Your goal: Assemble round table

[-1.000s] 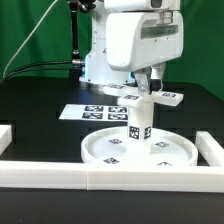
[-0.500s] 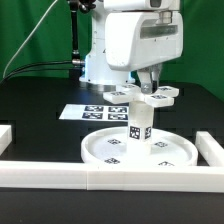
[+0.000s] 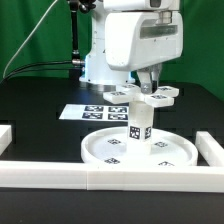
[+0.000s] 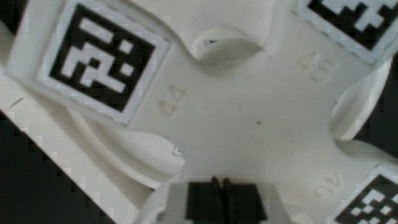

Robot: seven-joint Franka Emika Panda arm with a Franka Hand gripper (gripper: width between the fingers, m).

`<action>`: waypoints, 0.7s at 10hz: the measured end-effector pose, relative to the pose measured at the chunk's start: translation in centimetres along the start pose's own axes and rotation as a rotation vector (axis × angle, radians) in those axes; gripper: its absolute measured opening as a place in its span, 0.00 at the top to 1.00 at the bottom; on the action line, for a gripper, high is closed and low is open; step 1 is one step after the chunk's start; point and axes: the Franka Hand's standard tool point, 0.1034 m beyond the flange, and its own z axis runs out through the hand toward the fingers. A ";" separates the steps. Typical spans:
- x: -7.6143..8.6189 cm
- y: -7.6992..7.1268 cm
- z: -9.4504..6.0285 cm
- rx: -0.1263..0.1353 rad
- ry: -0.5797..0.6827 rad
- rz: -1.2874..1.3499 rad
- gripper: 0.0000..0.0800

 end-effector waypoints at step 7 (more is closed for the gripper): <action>0.0 0.0 0.0 0.000 0.000 0.000 1.00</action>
Offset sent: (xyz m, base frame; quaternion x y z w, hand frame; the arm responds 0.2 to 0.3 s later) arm 0.0000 0.0000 0.0000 0.0000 0.0000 0.0000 1.0000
